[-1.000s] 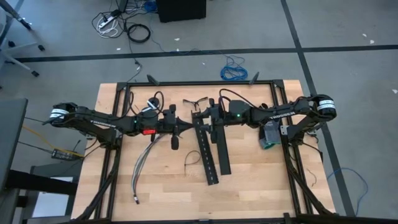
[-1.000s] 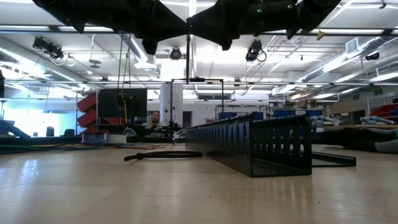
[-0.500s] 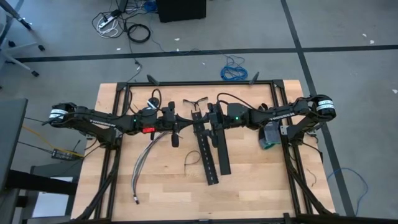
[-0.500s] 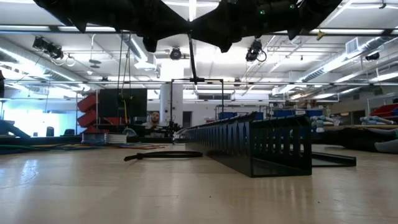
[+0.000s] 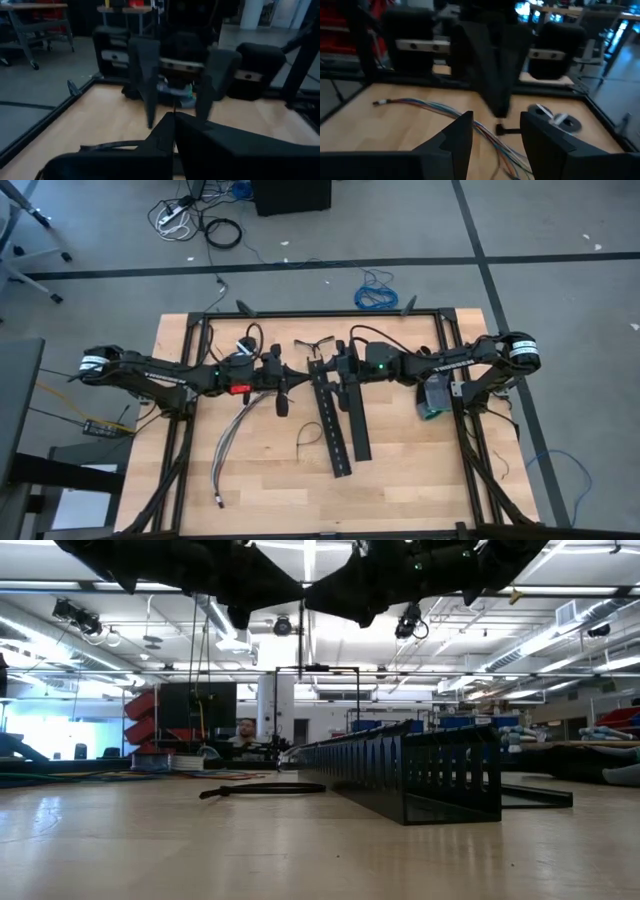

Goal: Ziptie cables
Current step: Wrap the black zip tie on the cable

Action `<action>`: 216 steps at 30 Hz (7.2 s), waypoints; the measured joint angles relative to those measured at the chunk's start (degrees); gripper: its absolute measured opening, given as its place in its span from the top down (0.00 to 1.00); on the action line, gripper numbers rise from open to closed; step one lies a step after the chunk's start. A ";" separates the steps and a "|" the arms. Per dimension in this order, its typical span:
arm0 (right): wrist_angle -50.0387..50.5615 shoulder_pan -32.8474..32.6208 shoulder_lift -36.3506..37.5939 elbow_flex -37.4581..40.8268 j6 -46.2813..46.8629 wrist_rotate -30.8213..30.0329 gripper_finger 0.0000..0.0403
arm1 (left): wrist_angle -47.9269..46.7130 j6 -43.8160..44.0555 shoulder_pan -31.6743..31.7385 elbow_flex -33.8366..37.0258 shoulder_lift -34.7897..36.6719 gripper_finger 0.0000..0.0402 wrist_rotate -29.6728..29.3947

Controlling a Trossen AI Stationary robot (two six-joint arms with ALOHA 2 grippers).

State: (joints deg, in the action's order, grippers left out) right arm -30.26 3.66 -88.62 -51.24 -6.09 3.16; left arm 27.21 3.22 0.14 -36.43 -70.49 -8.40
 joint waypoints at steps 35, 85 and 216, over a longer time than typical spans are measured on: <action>21.78 -0.16 -40.46 -41.04 -2.55 13.33 0.64 | -55.26 17.12 -18.34 -0.04 27.09 1.00 -40.58; 59.19 1.38 -34.87 -55.77 -12.61 -17.76 1.00 | -49.52 8.67 -18.25 -0.09 30.42 1.00 -40.42; 57.60 -9.95 -43.41 -55.38 35.16 -25.69 0.72 | -43.79 4.70 -18.25 -0.98 30.42 1.00 -35.36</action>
State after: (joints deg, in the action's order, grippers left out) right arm 27.34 -6.29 -132.03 -106.63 29.07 -22.53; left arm -16.58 7.92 -18.11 -37.41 -40.07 -43.76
